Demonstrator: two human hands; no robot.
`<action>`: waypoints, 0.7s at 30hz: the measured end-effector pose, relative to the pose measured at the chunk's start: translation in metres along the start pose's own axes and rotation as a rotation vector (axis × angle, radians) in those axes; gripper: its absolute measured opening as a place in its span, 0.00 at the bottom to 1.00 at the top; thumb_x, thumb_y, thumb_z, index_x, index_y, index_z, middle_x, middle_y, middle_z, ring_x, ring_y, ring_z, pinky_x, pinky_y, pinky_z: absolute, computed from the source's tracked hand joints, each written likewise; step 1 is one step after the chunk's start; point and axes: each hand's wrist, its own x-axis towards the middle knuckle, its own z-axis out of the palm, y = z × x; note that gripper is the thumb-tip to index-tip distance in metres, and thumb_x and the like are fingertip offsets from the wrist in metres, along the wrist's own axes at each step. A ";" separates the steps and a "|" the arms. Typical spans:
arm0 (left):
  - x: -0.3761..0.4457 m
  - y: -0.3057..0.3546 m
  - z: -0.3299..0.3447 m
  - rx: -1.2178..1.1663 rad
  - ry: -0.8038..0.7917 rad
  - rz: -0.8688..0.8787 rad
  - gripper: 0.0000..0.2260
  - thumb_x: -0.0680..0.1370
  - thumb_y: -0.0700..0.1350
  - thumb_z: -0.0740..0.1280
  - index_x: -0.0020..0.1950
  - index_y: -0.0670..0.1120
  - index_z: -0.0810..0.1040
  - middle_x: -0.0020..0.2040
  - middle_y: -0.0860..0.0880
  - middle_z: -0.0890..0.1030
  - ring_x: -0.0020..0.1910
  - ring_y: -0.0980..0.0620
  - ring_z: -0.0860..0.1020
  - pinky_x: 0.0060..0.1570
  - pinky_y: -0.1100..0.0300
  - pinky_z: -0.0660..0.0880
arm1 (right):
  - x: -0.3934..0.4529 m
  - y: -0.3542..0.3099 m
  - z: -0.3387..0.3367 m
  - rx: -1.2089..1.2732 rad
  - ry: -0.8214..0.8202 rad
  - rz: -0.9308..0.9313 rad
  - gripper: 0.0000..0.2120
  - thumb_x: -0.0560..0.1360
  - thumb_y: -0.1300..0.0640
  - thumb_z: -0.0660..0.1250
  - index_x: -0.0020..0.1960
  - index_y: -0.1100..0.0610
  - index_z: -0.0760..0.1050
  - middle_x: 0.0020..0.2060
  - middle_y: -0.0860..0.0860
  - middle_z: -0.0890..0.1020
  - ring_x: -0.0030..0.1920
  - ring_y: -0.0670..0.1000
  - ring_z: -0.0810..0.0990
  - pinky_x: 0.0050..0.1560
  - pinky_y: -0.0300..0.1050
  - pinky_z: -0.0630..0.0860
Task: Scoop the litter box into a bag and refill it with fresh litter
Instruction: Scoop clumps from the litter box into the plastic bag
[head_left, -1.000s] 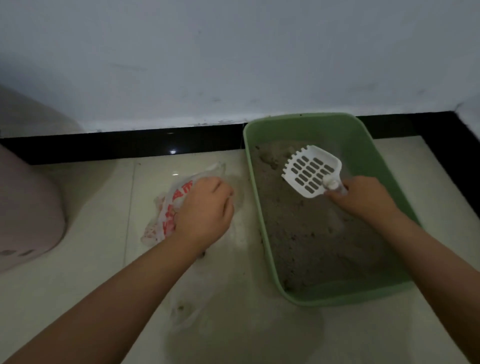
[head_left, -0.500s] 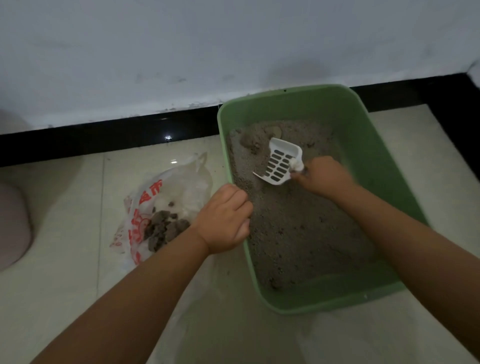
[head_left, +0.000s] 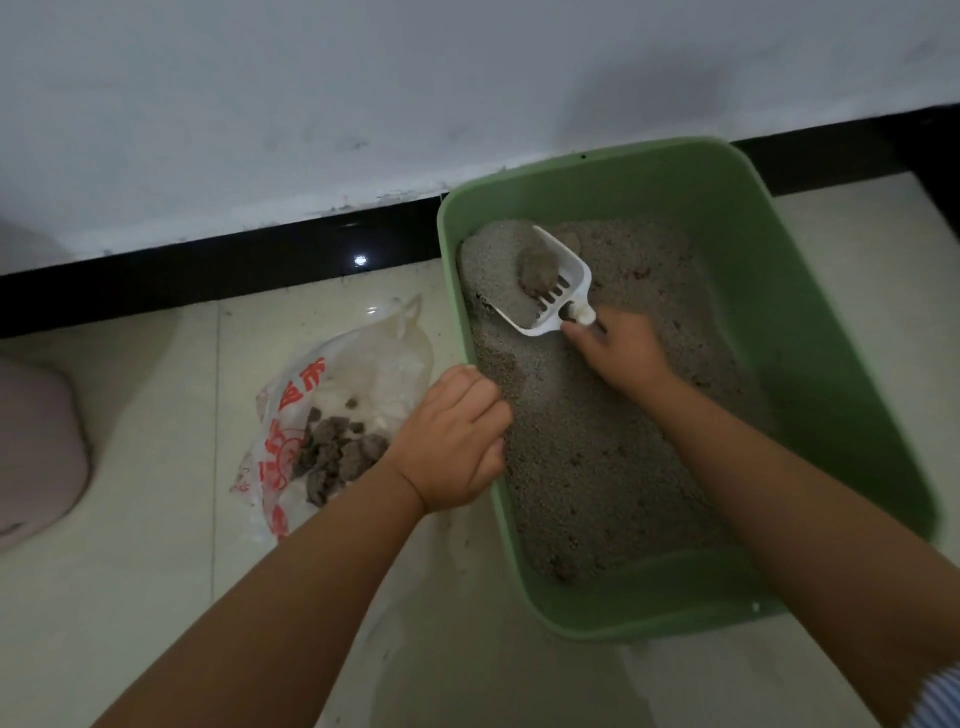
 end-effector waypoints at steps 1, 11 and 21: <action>0.000 0.000 0.000 0.005 0.001 0.001 0.04 0.70 0.43 0.55 0.42 0.44 0.63 0.34 0.41 0.74 0.41 0.46 0.64 0.57 0.51 0.64 | -0.003 0.000 -0.001 0.062 0.033 0.011 0.21 0.77 0.54 0.63 0.28 0.53 0.60 0.25 0.47 0.64 0.28 0.47 0.63 0.29 0.42 0.57; 0.001 0.001 -0.004 0.039 0.006 -0.022 0.08 0.69 0.43 0.56 0.37 0.40 0.71 0.33 0.41 0.74 0.40 0.46 0.64 0.55 0.51 0.66 | -0.046 0.016 -0.048 -0.053 0.039 0.093 0.21 0.77 0.52 0.62 0.27 0.53 0.61 0.25 0.49 0.65 0.28 0.48 0.64 0.28 0.39 0.58; 0.003 0.016 -0.018 0.058 -0.105 -0.168 0.14 0.71 0.44 0.56 0.37 0.38 0.78 0.38 0.41 0.79 0.47 0.46 0.70 0.54 0.57 0.65 | -0.083 0.016 -0.055 -0.113 0.034 0.162 0.23 0.76 0.51 0.63 0.27 0.55 0.59 0.24 0.50 0.63 0.26 0.47 0.62 0.28 0.41 0.56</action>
